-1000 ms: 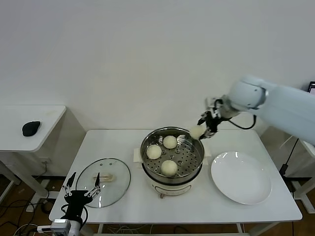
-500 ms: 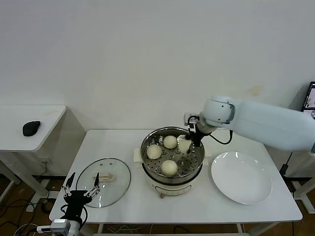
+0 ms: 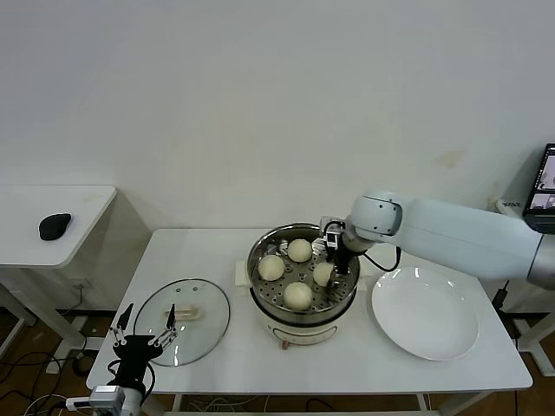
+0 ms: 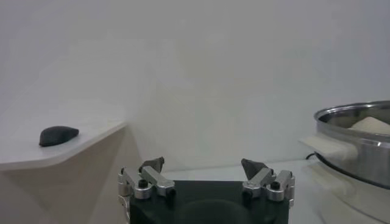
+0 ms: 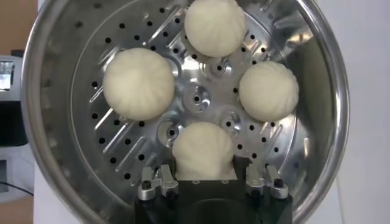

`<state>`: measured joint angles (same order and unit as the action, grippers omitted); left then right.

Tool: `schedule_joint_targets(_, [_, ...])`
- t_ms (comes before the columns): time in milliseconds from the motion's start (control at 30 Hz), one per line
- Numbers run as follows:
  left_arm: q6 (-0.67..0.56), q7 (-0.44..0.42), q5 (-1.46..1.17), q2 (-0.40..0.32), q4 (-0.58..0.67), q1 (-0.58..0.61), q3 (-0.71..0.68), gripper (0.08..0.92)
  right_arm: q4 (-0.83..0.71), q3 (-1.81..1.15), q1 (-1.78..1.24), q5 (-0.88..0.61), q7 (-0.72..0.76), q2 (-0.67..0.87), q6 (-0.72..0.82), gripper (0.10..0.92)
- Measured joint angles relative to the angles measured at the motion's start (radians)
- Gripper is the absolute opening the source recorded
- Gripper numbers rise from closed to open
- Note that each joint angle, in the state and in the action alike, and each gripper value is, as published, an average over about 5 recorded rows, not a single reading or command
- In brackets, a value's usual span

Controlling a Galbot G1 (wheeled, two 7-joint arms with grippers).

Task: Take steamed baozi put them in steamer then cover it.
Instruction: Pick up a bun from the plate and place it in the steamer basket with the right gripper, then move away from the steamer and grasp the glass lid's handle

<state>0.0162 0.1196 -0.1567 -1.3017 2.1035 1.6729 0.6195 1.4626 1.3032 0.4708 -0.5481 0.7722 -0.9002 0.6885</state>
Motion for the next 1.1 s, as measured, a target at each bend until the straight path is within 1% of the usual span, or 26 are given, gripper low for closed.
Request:
schedule_joint_targets(167, [0.000,0.000,0.001,0.001,0.001,-0.001,-0.002,0.823,0.017,-0.017,0.009,-0.011,-0.004,0.013,0.011,0.775])
schedule_joint_targets(267, [0.001,0.000,0.001,0.001,0.002,-0.004,-0.005,0.823,0.039,-0.029,0.025,-0.018,-0.006,0.029,0.017,0.815])
schedule_joint_targets(533, [0.002,0.000,0.005,0.001,0.005,-0.010,-0.013,0.823,0.140,-0.078,0.049,-0.017,-0.026,0.123,0.005,0.823])
schedule_joint_targets(633, [-0.001,-0.002,0.007,0.002,0.004,-0.010,-0.010,0.823,0.184,-0.110,0.031,-0.018,-0.067,0.183,-0.020,0.823])
schedule_joint_targets(733, [-0.006,-0.003,0.006,0.002,0.000,-0.010,-0.005,0.823,0.234,-0.169,-0.025,-0.032,-0.142,0.252,-0.056,0.823])
schedule_joint_targets(933, [-0.016,0.002,0.008,-0.011,-0.012,-0.012,-0.007,0.823,0.338,-0.424,-0.283,-0.080,-0.343,0.377,-0.172,0.823])
schedule_joint_targets(1100, [-0.024,0.009,0.014,-0.022,-0.025,-0.015,-0.019,0.823,0.386,-0.749,-0.610,-0.061,-0.471,0.400,-0.306,0.823])
